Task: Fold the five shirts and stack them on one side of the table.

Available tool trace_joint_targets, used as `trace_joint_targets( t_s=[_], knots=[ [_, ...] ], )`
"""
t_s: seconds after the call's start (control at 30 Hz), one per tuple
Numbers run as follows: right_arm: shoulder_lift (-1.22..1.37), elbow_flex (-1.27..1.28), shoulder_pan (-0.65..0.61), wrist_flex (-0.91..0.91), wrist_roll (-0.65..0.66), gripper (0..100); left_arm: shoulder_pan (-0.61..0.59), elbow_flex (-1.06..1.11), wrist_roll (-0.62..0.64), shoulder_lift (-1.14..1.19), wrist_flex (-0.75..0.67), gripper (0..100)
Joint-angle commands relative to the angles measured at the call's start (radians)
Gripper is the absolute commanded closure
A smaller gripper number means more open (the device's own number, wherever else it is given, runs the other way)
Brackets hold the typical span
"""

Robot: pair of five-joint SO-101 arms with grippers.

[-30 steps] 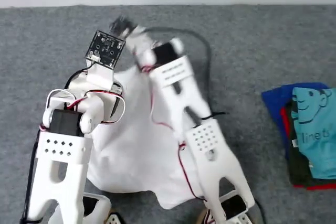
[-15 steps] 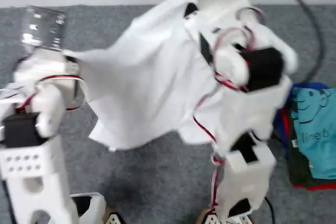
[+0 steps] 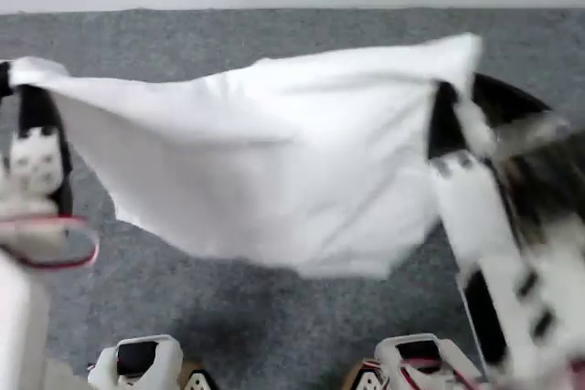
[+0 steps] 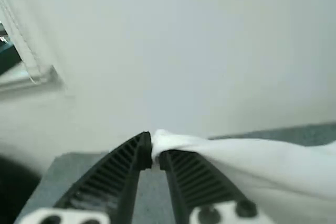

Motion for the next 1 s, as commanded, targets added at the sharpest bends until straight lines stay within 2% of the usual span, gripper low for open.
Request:
trace_joint_targets(
  t_s=[0.0, 0.2, 0.4, 0.57, 0.67, 0.77, 0.87, 0.97],
  knots=[
    [-0.021, 0.011, 0.053, 0.036, -0.017, 98.8, -0.006, -0.065, 0.014, 0.014, 0.02, 98],
    [0.015, 0.031, 0.05, 0.036, -0.02, 98.8, -0.006, 0.015, 0.012, 0.015, 0.017, 98],
    [0.148, 0.12, 0.048, 0.021, -0.021, 98.8, -0.006, 0.372, 0.006, 0.015, -0.11, 98],
    [0.332, 0.238, 0.047, -0.088, -0.02, 98.8, -0.006, 0.768, 0.005, 0.015, -0.397, 98],
    [0.47, 0.316, 0.048, -0.191, -0.02, 98.8, -0.005, 0.993, 0.005, 0.017, -0.62, 98],
    [0.599, 0.322, 0.048, -0.318, -0.017, 98.8, 0.005, 1.185, 0.005, 0.043, -0.899, 98],
    [0.708, 0.322, 0.047, -0.456, -0.015, 98.8, 0.026, 1.264, 0.005, 0.173, -1.126, 98],
    [0.814, 0.322, 0.05, -0.555, -0.015, 98.8, 0.063, 1.202, 0.006, 0.384, -1.226, 98]
  ],
)
